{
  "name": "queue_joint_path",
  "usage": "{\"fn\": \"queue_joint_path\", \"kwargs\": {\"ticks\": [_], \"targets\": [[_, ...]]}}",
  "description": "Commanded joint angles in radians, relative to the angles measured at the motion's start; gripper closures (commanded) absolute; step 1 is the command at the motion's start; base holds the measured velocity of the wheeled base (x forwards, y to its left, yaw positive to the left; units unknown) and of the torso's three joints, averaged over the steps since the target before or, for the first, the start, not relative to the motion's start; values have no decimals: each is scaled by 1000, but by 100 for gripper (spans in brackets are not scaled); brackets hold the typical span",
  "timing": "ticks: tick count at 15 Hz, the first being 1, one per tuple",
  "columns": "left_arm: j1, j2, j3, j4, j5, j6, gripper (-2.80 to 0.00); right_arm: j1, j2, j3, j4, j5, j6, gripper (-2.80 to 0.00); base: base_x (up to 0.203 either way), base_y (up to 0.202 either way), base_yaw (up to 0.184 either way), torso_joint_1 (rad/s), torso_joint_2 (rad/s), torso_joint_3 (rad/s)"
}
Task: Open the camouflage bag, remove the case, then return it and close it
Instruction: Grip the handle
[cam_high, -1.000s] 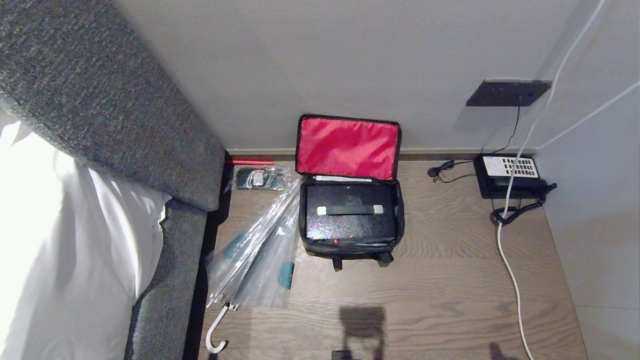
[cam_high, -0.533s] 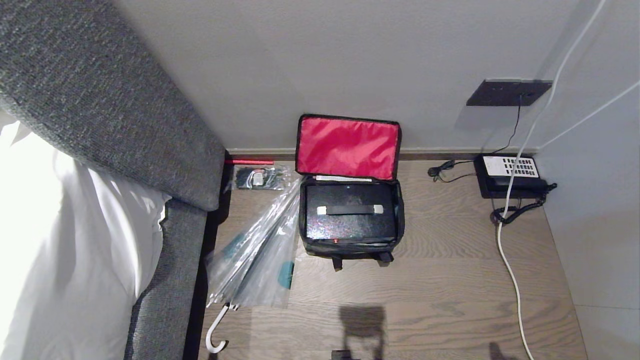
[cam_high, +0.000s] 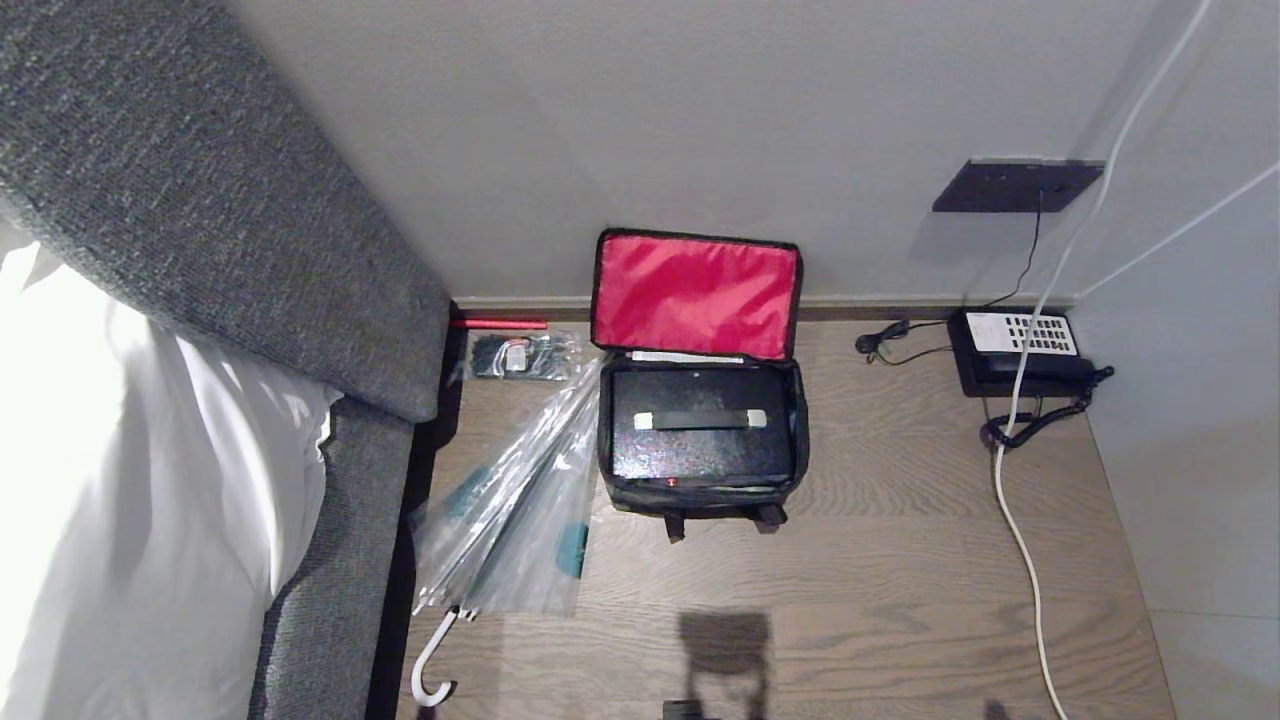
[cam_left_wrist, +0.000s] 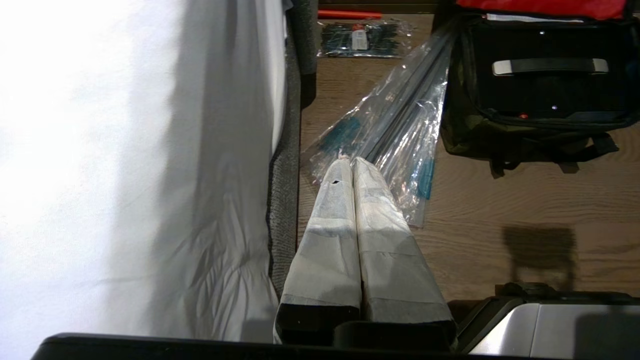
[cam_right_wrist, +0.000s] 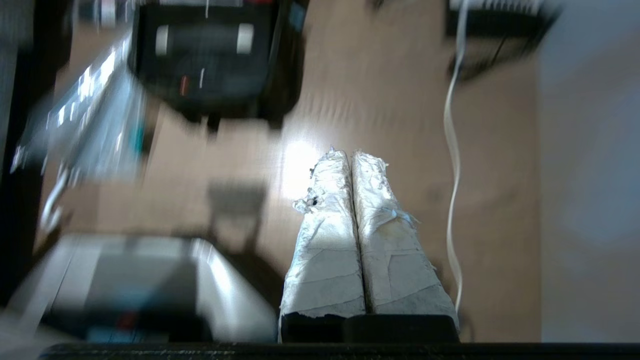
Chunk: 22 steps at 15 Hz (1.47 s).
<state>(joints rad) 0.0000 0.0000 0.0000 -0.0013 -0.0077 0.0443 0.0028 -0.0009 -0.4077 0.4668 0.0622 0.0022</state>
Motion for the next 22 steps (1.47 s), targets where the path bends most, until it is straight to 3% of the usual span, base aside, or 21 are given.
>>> {"fn": "queue_joint_path", "kwargs": {"ticks": [1,5,7,13,16,19,22], "targets": [[0,0,0,0,0,0,0,0,-30,-40,79,8,1,0,0,0,0,0,0,0],[0,0,1,0,0,-1,0,0,-25,-8,207,34,74,0,0,0,0,0,0,0],[0,0,0,0,0,0,0,0,-25,-44,301,117,88,0,0,0,0,0,0,0],[0,0,0,0,0,0,0,0,-25,-29,219,247,90,0,0,0,0,0,0,0],[0,0,1,0,-1,1,0,0,-10,-13,199,265,90,0,0,0,0,0,0,0],[0,0,1,-1,0,-1,0,7,198,-26,145,265,82,0,0,0,0,0,0,0],[0,0,2,0,0,0,0,27,480,-7,-71,261,45,0,0,0,0,0,0,0]]}}
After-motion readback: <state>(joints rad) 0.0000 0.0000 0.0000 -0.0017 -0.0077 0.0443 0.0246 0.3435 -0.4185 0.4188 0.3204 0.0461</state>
